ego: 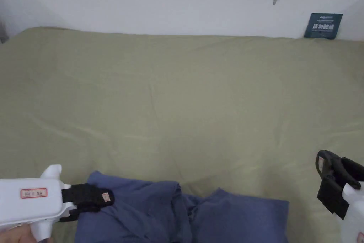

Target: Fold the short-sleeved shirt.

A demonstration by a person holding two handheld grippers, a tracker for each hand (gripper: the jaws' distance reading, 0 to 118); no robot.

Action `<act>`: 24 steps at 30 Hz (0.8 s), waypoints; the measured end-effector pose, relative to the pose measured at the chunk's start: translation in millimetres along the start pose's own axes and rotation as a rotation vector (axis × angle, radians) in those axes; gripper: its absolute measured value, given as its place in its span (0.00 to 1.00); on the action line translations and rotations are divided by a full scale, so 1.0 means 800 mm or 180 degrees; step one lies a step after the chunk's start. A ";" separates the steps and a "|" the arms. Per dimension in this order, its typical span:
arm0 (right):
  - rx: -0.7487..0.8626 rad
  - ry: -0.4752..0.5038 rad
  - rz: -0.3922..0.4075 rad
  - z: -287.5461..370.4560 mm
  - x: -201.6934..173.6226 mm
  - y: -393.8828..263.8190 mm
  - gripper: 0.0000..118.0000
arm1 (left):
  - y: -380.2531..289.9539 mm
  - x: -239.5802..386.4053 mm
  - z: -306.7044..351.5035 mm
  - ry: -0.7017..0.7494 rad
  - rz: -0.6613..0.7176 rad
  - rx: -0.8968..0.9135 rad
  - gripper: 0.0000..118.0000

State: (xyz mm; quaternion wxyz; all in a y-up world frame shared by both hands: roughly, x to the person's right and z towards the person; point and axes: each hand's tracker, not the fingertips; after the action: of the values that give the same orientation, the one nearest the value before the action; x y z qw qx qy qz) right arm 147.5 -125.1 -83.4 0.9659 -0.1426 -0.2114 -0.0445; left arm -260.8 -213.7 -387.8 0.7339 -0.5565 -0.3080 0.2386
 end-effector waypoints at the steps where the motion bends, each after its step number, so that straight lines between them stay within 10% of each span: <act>1: 0.0014 0.0008 0.0005 -0.001 0.000 0.001 0.02 | 0.002 0.000 0.023 0.0089 -0.0078 0.0101 0.09; 12: 0.0140 0.0082 -0.0123 0.012 0.003 0.003 0.02 | -0.009 0.125 0.068 0.1018 -0.0820 0.0085 0.09; 24: 0.0128 -0.0120 -0.0350 0.026 0.051 -0.010 0.02 | -0.105 0.277 -0.112 0.1632 -0.1765 -0.0359 0.17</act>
State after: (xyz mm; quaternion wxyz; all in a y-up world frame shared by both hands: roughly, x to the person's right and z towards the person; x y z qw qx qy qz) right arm 175.3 -127.5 -46.0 0.9605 -0.1121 -0.2380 -0.0906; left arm -41.2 -142.5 -282.8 0.7920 -0.5331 -0.2660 -0.1333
